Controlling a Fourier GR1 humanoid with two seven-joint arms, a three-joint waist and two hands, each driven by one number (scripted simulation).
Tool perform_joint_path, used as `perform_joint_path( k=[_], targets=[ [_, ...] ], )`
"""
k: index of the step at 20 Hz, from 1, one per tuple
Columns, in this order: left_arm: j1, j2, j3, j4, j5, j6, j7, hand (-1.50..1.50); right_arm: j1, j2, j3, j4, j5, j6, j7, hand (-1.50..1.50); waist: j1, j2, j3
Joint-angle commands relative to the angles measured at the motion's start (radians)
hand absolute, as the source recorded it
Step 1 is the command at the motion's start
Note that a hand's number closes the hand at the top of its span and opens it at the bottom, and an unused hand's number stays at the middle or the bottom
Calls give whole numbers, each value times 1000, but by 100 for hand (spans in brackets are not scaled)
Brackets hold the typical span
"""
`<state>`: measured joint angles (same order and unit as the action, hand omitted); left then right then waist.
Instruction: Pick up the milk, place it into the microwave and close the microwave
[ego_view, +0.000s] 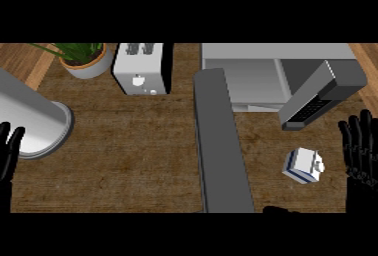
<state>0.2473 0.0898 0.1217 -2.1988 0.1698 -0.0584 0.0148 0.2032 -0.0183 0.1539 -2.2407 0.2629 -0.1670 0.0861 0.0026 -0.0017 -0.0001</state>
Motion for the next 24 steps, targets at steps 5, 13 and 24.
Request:
perform_joint_path(
  k=[5,13,24],
  targets=[
    [137,19,106,-98,132,-100,-5,-150,92,17,49,43,52,-53,-42,-150,3,0,0],
    [198,11,165,-158,195,-153,27,-150,101,3,-130,216,-101,-18,-202,-150,1,0,0],
    [308,-59,200,-154,192,-267,-72,-150,6,-21,-292,559,-202,-10,-394,-150,7,0,0]
  ],
)
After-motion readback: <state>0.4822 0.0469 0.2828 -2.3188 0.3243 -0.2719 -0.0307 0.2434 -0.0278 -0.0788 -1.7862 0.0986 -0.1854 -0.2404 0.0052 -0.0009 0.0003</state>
